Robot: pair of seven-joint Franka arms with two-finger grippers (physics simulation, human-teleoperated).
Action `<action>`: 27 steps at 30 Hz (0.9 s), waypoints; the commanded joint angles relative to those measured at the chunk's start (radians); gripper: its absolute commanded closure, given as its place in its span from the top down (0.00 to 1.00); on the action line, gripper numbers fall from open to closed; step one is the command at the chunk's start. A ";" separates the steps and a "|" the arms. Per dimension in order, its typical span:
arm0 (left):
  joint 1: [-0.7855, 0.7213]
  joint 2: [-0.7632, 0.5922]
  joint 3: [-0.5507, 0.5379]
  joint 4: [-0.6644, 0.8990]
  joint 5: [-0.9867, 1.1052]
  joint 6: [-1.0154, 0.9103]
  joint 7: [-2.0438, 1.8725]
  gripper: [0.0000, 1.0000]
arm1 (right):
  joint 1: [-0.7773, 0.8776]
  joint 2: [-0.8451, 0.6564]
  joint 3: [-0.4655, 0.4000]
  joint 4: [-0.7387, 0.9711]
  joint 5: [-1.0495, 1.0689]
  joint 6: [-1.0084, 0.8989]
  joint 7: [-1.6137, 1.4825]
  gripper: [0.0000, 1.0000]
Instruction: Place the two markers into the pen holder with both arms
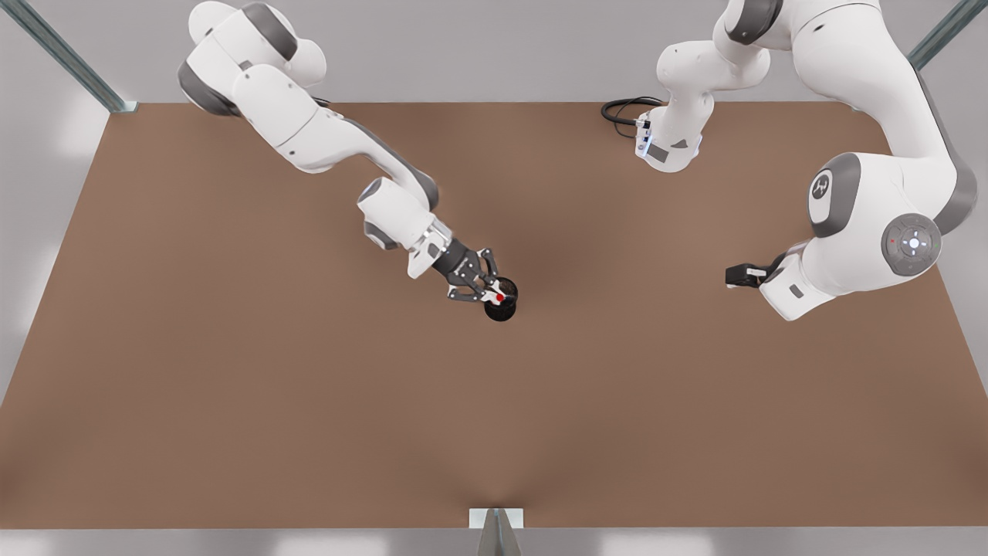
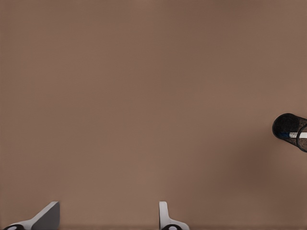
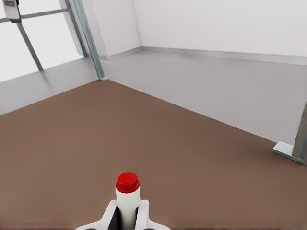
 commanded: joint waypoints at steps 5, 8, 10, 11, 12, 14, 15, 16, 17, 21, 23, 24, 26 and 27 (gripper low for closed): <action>0.008 0.004 0.000 0.000 0.001 -0.001 -0.007 1.00 | -0.004 -0.025 0.003 -0.032 0.003 0.000 -0.007 0.28; 0.014 0.004 0.000 -0.001 0.001 -0.003 -0.006 1.00 | 0.011 -0.025 0.003 -0.044 0.004 0.000 -0.007 0.28; 0.014 0.004 0.000 -0.001 0.001 -0.003 -0.006 1.00 | 0.011 -0.025 0.003 -0.050 0.004 0.000 -0.007 0.28; 0.014 0.004 0.000 -0.001 0.001 -0.003 -0.004 1.00 | 0.013 -0.025 0.003 -0.050 0.004 0.000 -0.007 0.28; 0.014 0.004 0.000 -0.001 0.001 -0.003 -0.004 1.00 | 0.014 -0.025 0.003 -0.050 0.004 0.000 -0.007 0.28; 0.014 0.004 0.000 -0.001 0.001 -0.003 -0.004 1.00 | 0.042 -0.025 0.003 -0.041 0.047 0.000 -0.007 0.28; 0.015 0.004 0.000 -0.001 0.001 -0.003 -0.004 1.00 | 0.047 -0.025 0.002 -0.033 0.063 0.000 -0.007 0.28; 0.015 0.004 0.000 -0.001 0.001 -0.003 -0.003 1.00 | 0.045 -0.027 0.002 -0.030 0.063 0.000 -0.007 0.28; 0.015 0.004 0.000 -0.001 0.001 -0.003 -0.003 1.00 | 0.048 -0.025 0.002 -0.030 0.063 0.000 -0.007 0.28; 0.023 0.007 0.000 -0.001 -0.001 -0.003 -0.003 1.00 | 0.060 -0.017 -0.007 -0.031 0.061 0.000 -0.007 0.28; 0.026 0.010 0.000 -0.001 -0.001 -0.003 -0.003 1.00 | 0.063 -0.014 -0.012 -0.030 0.061 0.000 -0.008 0.28; 0.026 0.010 0.000 -0.001 0.000 -0.003 -0.003 1.00 | 0.060 -0.014 -0.020 -0.028 0.060 0.000 -0.007 0.28; 0.026 0.012 0.000 -0.001 -0.001 -0.001 -0.003 1.00 | 0.062 -0.013 -0.029 -0.018 0.060 0.000 -0.007 0.28; 0.026 0.013 0.000 -0.001 0.001 0.000 -0.003 1.00 | 0.062 -0.013 -0.029 -0.012 0.060 0.000 -0.009 0.28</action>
